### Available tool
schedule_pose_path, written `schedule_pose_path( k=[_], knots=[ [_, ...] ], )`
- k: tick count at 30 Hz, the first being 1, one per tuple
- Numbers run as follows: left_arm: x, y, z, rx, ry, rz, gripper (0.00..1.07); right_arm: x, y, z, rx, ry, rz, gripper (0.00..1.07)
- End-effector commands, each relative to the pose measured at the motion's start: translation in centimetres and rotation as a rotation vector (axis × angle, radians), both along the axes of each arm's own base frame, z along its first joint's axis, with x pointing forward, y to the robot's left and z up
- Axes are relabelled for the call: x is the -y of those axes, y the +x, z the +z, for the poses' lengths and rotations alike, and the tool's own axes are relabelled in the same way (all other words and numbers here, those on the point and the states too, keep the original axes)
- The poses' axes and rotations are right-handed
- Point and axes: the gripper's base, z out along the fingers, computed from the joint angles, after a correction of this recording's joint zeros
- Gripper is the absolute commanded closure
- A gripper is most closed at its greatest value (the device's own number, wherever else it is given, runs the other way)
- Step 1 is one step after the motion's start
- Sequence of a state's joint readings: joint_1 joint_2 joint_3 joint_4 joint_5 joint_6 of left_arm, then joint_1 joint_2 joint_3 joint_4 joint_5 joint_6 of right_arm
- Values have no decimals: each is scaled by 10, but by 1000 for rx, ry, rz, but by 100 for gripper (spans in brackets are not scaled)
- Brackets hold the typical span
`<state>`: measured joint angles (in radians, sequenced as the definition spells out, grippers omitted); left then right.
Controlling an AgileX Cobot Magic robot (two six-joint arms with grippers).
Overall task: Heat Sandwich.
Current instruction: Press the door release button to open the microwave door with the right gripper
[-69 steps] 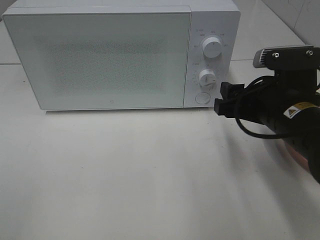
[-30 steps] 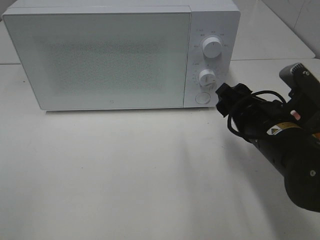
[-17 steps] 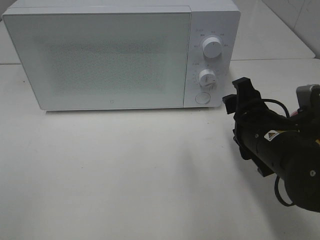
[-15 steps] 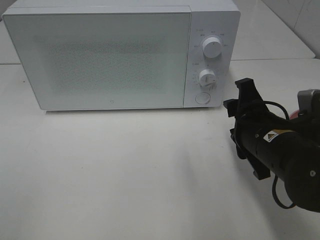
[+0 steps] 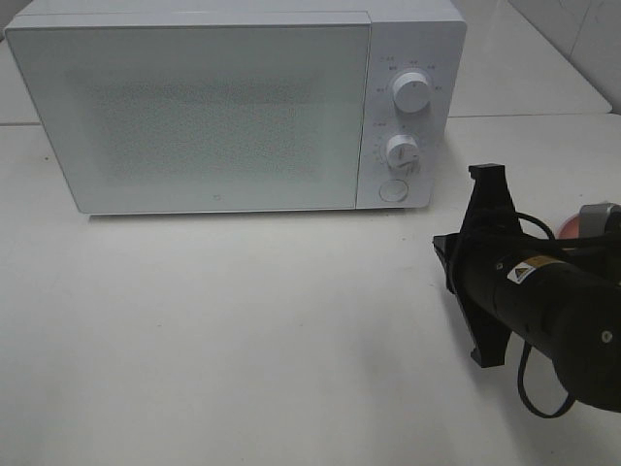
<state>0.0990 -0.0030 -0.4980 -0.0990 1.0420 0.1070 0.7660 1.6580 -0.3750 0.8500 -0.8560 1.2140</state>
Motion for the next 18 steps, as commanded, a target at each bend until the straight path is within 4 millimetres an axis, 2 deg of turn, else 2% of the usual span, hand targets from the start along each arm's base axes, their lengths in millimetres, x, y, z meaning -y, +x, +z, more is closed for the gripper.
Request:
schedule_pose_path(
  k=[1,11,18],
  knots=[
    [1,-4,0,29,-6,0,9,-1,-1,0,-5,5,10,107],
    [1,-4,0,29,-6,0,9,7,7,2,20,-18,11,107],
    [1,-4,0,29,-6,0,9,5,28,3,35,-22,34,107]
  ],
)
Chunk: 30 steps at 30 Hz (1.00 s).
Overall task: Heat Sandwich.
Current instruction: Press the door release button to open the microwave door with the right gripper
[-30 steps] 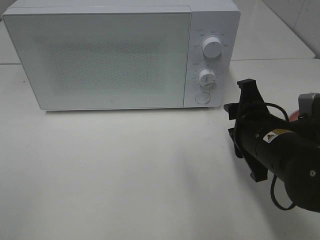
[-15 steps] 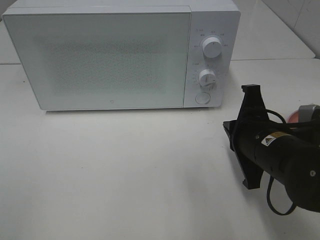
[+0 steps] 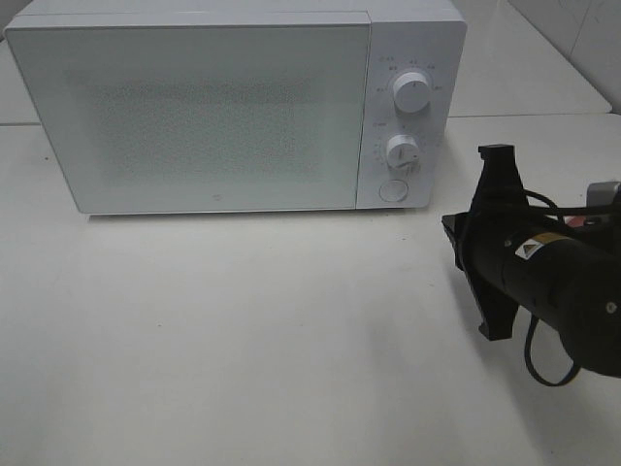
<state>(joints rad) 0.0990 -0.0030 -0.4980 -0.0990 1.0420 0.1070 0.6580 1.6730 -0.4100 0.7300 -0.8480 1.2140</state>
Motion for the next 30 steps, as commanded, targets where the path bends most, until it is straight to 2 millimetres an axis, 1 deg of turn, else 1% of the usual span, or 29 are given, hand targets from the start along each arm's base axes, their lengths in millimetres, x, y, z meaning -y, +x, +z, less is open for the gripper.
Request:
schedule_pose_path(
  k=[1,2,5,7,9,11,12,13,15,16,20,21,22,24,25,27,30],
  knots=[
    [1,-4,0,29,-6,0,9,-5,10,-3,-6,5,26,107],
    [1,-4,0,29,-6,0,9,-5,10,-3,-6,5,26,107],
    [1,-4,0,29,-6,0,9,-10,23,-8,-5,54,13,107],
    [1,-4,0,29,-6,0,9,-12,26,-9,-2,64,15,107],
    [1,-4,0,29,-6,0,9,-15,37,-13,6,72,23,107],
    [1,-4,0,29,-6,0,9,-16,43,-15,9,82,22,107],
    [1,-4,0,29,-6,0,9,-16,43,-15,9,82,22,107],
    [1,-4,0,29,-6,0,9,-18,50,-17,11,95,13,107],
    [1,-4,0,29,-6,0,9,-18,56,-20,10,95,3,107],
    [1,-4,0,29,-6,0,9,-18,56,-20,10,95,3,107],
    [1,-4,0,29,-6,0,9,-18,70,-25,8,90,-1,107],
    [1,-4,0,29,-6,0,9,-18,70,-25,8,90,-1,107],
    [1,-4,0,29,-6,0,9,-18,76,-26,-8,94,-6,107],
    [1,-4,0,29,-6,0,9,-18,81,-29,-22,94,-7,107],
    [1,-4,0,29,-6,0,9,-18,81,-29,-22,94,-7,107],
    [1,-4,0,29,-6,0,9,-17,91,-32,-24,91,-9,107],
    [1,-4,0,29,-6,0,9,-17,97,-33,-22,90,-7,107]
  ],
)
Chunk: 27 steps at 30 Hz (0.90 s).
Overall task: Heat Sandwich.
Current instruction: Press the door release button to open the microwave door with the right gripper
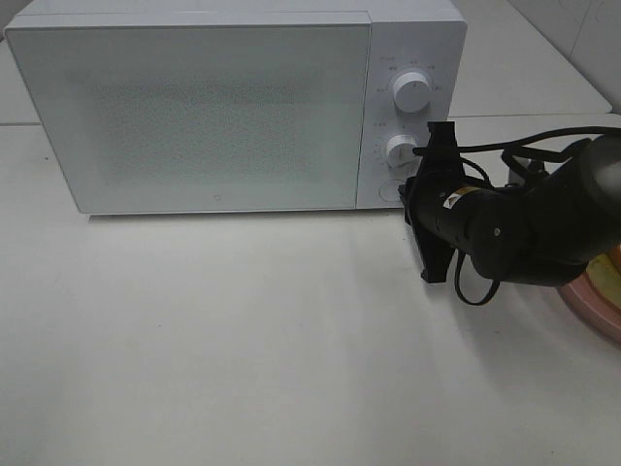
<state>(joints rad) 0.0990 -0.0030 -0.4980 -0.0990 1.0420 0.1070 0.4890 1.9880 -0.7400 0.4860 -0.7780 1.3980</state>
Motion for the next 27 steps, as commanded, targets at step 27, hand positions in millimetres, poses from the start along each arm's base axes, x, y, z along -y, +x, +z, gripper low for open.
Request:
schedule_pose_path(
  k=[27],
  knots=[
    [1,-4,0,29,-6,0,9,-1,31,-9,63,15,-23,107]
  ],
)
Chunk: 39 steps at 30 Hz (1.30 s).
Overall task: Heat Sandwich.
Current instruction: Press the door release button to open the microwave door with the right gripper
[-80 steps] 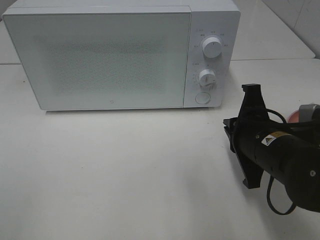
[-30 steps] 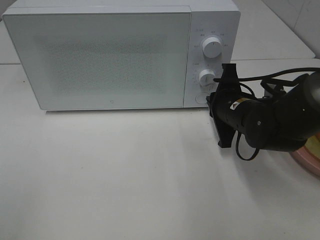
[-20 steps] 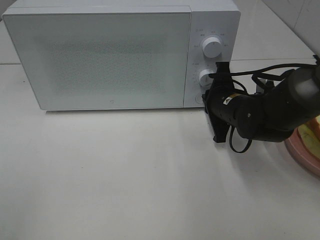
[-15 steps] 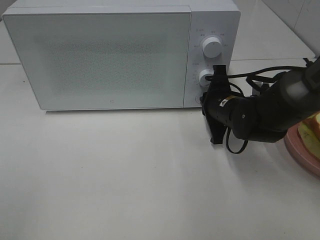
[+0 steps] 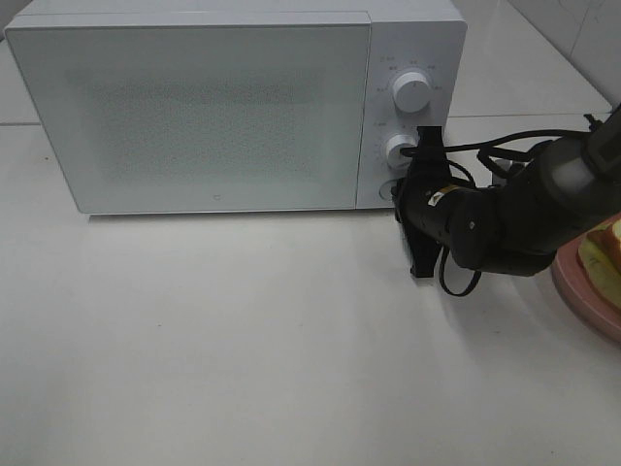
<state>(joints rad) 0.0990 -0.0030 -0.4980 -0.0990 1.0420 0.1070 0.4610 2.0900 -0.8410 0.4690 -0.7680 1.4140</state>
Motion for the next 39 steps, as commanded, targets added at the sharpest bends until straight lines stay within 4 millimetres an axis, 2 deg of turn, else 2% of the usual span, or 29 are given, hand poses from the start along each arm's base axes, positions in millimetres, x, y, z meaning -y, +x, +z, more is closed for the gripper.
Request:
schedule_pose_path(
  k=[1,12,19,23,39],
  knots=[
    [1,-4,0,29,-6,0,9,1,6,8,72,8,-5,107],
    [1,-4,0,29,-6,0,9,-3,20,19,148,18,-23,107],
    [1,-4,0,29,-6,0,9,-4,37,23,289,20,-76,107],
    [1,-4,0,29,-6,0,9,-5,45,33,390,-10,-91,107],
    [1,-4,0,29,-6,0,9,-7,43,31,304,-27,-66,107]
  ],
)
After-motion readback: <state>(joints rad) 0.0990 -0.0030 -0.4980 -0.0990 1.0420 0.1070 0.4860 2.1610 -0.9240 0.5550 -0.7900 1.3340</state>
